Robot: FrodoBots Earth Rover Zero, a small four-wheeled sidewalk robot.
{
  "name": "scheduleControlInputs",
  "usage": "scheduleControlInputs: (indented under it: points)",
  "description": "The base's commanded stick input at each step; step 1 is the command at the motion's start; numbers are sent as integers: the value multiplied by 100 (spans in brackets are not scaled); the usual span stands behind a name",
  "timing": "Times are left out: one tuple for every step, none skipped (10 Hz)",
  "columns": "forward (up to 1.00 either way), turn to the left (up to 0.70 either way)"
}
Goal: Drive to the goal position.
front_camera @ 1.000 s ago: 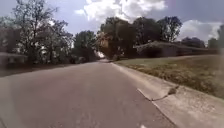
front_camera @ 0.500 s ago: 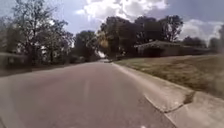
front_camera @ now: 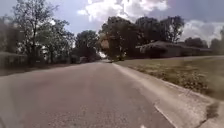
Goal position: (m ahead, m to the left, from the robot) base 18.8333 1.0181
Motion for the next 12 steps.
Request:
scheduleControlInputs:
  points:
    - [70,0]
    - [70,0]
    - [70,0]
    - [70,0]
    - [70,0]
    - [70,0]
    - [70,0]
    - [70,0]
    - [70,0]
    - [70,0]
    - [70,0]
    - [70,0]
